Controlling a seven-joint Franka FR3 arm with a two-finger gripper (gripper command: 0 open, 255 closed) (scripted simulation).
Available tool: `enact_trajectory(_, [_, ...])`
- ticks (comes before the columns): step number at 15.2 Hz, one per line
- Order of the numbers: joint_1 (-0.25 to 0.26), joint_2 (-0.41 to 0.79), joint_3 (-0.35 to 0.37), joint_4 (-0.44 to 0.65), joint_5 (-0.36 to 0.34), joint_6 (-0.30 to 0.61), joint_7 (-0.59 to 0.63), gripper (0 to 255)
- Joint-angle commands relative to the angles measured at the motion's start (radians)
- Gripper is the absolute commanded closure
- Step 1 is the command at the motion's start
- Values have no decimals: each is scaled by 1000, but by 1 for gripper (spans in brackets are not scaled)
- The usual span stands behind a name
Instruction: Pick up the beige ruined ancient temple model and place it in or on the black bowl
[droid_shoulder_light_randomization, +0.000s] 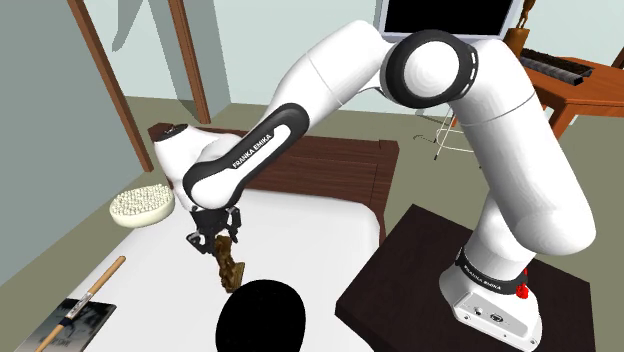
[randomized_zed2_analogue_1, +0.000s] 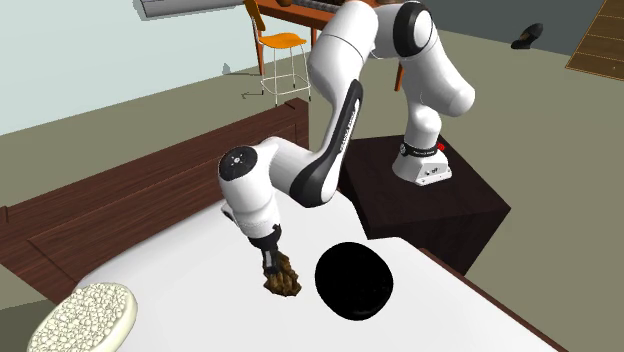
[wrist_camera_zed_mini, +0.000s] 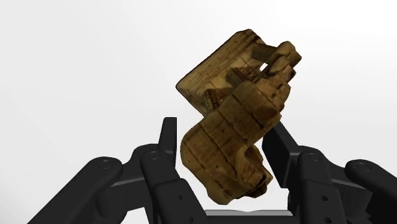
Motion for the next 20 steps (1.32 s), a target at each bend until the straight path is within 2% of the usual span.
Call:
enact_trajectory(1, [-3, -16, 4, 2, 6, -17, -4, 255])
enact_trajectory(20, [-22, -144, 39, 65, 59, -201, -35, 255])
